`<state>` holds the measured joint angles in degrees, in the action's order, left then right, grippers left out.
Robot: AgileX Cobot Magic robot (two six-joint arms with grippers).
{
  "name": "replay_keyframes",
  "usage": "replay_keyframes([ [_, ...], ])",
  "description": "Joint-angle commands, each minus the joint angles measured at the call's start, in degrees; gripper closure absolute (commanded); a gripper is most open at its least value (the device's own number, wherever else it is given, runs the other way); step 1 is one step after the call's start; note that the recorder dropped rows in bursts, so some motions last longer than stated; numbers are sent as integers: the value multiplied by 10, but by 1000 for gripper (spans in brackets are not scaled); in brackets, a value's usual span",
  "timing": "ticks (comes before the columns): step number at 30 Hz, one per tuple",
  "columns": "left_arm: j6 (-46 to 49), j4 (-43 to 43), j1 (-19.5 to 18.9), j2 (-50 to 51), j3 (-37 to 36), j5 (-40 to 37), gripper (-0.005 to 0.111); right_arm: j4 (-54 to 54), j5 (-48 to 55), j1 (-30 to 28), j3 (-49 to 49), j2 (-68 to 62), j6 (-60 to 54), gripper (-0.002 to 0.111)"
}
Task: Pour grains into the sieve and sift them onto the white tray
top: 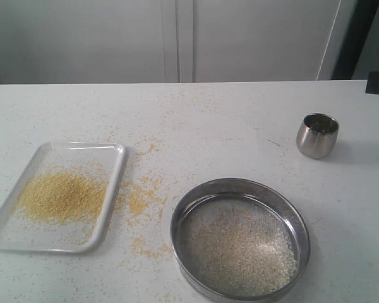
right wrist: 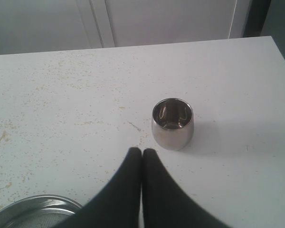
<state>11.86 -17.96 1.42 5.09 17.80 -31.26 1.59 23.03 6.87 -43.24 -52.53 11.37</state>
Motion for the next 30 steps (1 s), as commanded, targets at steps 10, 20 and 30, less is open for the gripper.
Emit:
replay_keyframes([
  [10, 2, 0, -1, -51, -125, 78, 107, 2, -4, 1, 4, 4, -1, 108],
  [20, 2, 118, -1, -51, -174, 94, 107, 2, -4, 1, 4, 4, -1, 108],
  [30, 3, 121, -1, -51, -178, 166, 107, 2, -4, 1, 4, 4, -1, 108],
])
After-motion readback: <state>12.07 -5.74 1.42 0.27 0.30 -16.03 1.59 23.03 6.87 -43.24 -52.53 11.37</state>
